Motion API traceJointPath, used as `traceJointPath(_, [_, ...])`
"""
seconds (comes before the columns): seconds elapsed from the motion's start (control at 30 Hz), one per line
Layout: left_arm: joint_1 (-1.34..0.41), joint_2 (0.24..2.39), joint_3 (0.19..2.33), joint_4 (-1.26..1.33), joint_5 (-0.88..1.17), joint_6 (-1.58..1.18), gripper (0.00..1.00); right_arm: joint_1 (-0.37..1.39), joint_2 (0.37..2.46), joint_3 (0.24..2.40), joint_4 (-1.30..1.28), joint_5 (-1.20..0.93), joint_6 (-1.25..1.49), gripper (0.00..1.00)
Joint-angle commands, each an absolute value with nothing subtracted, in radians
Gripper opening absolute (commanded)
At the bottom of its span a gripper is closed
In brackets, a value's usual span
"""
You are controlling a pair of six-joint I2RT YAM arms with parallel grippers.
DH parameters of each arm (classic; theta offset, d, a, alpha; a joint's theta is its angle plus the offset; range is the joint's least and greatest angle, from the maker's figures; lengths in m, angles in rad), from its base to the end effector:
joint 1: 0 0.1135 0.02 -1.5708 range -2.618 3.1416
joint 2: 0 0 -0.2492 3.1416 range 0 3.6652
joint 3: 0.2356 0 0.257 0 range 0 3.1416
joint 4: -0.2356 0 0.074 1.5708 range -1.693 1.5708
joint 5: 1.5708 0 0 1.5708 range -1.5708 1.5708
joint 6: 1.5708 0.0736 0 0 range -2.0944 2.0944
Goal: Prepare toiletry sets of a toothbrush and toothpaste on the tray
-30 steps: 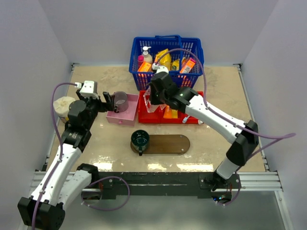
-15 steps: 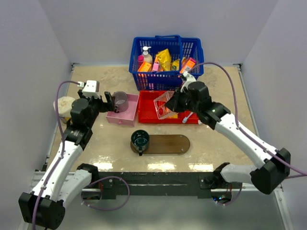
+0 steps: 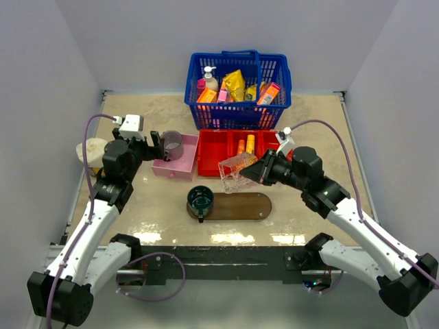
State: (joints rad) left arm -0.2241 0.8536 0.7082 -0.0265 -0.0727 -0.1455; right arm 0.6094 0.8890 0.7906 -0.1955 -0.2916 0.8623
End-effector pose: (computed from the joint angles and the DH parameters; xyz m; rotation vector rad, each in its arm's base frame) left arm 0.2521 -0.0520 0.2992 0.0152 1.7467 -0.2075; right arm 0.1977 0.1638 0.3003 0.0369 2.0612 1.2439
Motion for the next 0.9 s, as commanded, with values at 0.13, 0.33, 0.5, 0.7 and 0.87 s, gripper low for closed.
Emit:
traceJointPath(0.13, [-0.229,0.864,0.724,0.002,-0.087,-0.129,0.88,0.607,0.836,0.621,0.078,-0.376,1.051,0.0])
traceJointPath(0.33, [-0.229,0.862,0.721,0.002,-0.086,-0.127,0.88,0.606,0.833,0.514,0.173,-0.382,1.097,0.0])
traceJointPath(0.5, [-0.229,0.862,0.721,0.002,-0.086,-0.127,0.88,0.606,0.804,0.453,0.212,-0.362,1.118,0.0])
traceJointPath(0.7, [-0.23,0.865,0.723,0.002,-0.08,-0.127,0.88,0.607,0.801,0.396,0.232,-0.336,1.126,0.0])
traceJointPath(0.87, [-0.23,0.868,0.721,0.002,-0.081,-0.127,0.88,0.607,0.813,0.351,0.291,-0.344,1.144,0.0])
